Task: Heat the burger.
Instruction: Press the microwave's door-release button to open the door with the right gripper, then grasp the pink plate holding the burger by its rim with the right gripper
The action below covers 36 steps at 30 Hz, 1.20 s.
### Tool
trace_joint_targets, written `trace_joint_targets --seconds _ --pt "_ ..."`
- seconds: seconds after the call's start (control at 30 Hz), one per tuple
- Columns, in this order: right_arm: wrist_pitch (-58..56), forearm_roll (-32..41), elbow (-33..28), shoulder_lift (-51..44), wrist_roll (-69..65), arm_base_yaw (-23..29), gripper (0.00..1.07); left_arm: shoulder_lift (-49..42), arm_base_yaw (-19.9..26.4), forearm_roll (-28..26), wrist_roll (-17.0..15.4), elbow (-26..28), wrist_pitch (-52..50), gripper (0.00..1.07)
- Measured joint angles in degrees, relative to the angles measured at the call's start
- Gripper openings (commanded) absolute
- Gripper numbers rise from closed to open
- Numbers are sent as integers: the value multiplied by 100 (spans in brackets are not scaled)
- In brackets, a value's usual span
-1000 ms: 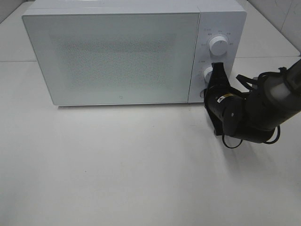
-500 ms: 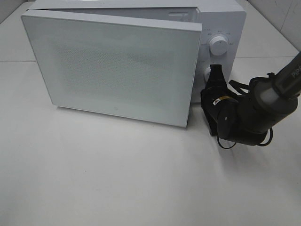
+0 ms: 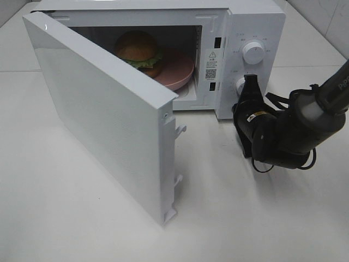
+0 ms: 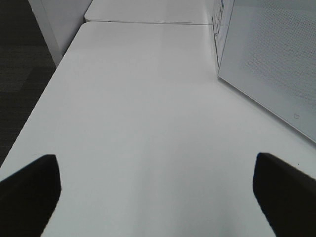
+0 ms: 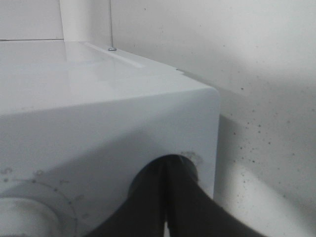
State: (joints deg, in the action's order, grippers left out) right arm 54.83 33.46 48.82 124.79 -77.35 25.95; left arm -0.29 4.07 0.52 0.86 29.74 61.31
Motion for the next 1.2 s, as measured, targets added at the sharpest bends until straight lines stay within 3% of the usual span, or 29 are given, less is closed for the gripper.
trace_joint_targets --seconds 0.4,0.77,1.2 --pt "-92 -34 -120 -178 -138 46 0 0 0 0 0 0 0 98" --pt "-435 -453 -682 -894 -138 -6 0 0 0 0 0 0 0 98" --pt "-2257 -756 -1209 -2034 1140 -6 1 0 0 0 0 0 0 98"
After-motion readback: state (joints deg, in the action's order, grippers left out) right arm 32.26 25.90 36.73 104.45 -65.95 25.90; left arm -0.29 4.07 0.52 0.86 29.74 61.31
